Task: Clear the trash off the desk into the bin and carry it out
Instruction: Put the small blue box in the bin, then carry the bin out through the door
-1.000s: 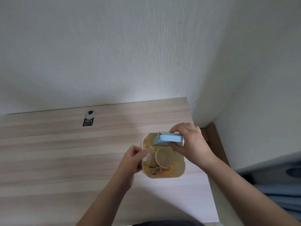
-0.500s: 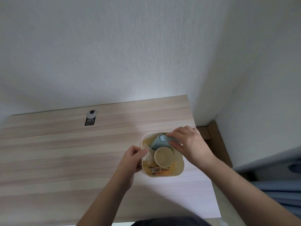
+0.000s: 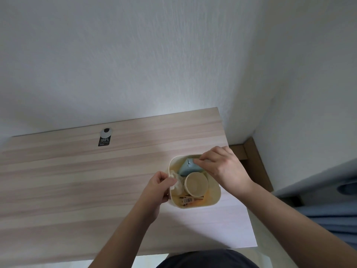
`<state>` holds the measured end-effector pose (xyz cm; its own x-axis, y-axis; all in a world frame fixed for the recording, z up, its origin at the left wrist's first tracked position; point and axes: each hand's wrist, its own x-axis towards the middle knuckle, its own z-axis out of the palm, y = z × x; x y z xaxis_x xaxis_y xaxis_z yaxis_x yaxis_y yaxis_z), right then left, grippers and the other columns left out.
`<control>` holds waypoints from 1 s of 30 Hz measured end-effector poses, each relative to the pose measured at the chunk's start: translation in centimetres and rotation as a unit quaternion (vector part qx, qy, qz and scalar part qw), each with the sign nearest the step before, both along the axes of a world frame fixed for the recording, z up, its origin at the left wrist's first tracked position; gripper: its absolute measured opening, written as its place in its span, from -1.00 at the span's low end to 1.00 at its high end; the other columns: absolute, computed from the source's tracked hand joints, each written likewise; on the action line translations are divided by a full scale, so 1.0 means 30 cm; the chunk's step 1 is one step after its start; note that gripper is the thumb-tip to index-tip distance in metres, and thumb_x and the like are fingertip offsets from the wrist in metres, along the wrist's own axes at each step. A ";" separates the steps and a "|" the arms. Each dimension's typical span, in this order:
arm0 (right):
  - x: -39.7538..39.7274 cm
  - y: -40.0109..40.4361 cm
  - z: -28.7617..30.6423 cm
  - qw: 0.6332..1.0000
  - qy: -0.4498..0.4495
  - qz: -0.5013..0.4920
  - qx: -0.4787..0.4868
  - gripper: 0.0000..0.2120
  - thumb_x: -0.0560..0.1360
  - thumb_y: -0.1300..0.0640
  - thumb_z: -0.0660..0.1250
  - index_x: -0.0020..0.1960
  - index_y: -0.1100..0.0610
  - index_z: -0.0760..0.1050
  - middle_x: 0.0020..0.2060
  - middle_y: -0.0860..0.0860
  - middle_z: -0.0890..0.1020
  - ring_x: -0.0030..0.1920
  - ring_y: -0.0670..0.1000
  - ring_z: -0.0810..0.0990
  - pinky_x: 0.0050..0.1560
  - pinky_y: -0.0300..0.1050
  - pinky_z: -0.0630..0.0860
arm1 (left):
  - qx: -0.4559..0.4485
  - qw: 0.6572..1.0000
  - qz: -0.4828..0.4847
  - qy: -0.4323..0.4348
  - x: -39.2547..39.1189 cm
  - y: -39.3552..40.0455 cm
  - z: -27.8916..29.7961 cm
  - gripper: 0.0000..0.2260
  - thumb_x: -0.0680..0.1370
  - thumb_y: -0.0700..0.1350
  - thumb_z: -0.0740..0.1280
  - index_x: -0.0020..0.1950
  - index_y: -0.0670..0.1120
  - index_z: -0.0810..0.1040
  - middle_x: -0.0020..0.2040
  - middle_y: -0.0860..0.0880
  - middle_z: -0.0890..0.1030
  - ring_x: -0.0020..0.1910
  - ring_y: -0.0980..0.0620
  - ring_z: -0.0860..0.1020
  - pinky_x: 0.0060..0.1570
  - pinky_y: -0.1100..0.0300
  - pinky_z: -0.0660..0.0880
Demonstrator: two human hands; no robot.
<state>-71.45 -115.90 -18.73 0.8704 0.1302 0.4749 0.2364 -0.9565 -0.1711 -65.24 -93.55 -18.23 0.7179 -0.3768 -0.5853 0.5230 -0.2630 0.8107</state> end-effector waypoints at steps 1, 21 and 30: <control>-0.007 0.000 -0.002 1.000 -0.001 0.009 -0.001 -0.68 0.34 0.29 0.45 0.05 0.02 0.64 -0.12 -0.03 0.66 -0.15 0.07 0.59 -0.14 -0.09 0.37 | 0.002 1.000 0.005 0.004 -0.002 0.002 0.003 -0.77 0.37 -0.08 0.39 -0.12 -0.12 0.38 -0.35 -0.04 0.39 -0.36 -0.01 0.38 -0.34 0.15 0.34; -0.172 0.039 0.103 0.962 0.063 -0.099 0.246 -0.66 0.55 0.03 0.24 0.31 0.04 0.44 -0.04 -0.12 0.61 -0.01 -0.13 0.54 0.04 -0.15 0.48 | -0.028 0.998 0.041 -0.024 -0.084 0.109 0.070 -0.79 0.55 -0.23 0.26 0.10 -0.33 0.39 -0.09 -0.21 0.52 -0.14 -0.14 0.52 -0.24 0.11 0.53; -0.277 0.195 0.089 0.929 0.267 -0.075 0.246 -0.46 0.53 0.00 0.30 0.40 -0.29 0.15 0.20 -0.21 0.49 0.13 -0.27 0.48 0.11 -0.17 0.51 | -0.091 0.994 0.056 -0.030 -0.113 0.295 0.090 -0.88 0.56 -0.24 0.26 0.08 -0.23 0.42 -0.05 -0.22 0.50 -0.10 -0.16 0.47 -0.29 0.13 0.51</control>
<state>-79.77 -110.05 -16.06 0.9898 -0.1296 -0.0593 -0.1367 -0.7462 -0.6515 -68.64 -84.70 -15.53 0.7928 -0.3875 -0.4705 0.4908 -0.0520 0.8697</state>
